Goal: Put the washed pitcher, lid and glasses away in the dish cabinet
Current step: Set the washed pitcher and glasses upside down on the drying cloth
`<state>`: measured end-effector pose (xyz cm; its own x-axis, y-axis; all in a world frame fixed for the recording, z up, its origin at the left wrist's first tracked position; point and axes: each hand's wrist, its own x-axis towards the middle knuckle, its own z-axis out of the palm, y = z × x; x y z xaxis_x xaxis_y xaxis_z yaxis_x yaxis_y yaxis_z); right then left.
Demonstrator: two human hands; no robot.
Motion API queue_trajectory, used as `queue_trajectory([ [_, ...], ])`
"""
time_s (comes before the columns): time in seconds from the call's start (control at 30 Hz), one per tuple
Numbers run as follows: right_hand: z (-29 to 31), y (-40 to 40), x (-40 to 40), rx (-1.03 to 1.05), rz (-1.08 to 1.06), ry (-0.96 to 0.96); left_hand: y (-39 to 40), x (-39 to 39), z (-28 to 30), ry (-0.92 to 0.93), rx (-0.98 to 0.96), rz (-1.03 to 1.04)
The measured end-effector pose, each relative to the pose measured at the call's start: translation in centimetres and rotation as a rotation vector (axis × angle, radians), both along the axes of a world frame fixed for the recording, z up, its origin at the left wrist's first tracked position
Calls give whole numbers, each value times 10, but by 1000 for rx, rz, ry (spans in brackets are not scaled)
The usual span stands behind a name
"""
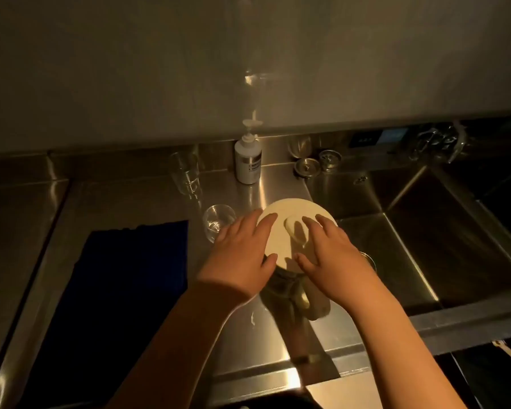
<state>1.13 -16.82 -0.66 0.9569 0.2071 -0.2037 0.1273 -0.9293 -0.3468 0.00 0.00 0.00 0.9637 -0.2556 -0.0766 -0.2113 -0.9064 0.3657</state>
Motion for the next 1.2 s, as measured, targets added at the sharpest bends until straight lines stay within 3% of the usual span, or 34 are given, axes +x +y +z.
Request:
queue_trajectory([
  [0.23, -16, -2, 8, 8, 46, -49, -4, 10, -16, 0, 8, 6],
  [0.7, -47, 8, 14, 87, -50, -386, -6, 3, -29, 5, 28, -29],
  [1.2, -46, 8, 18, 264, -122, -443, 4, -5, -35, -7, 13, 2],
])
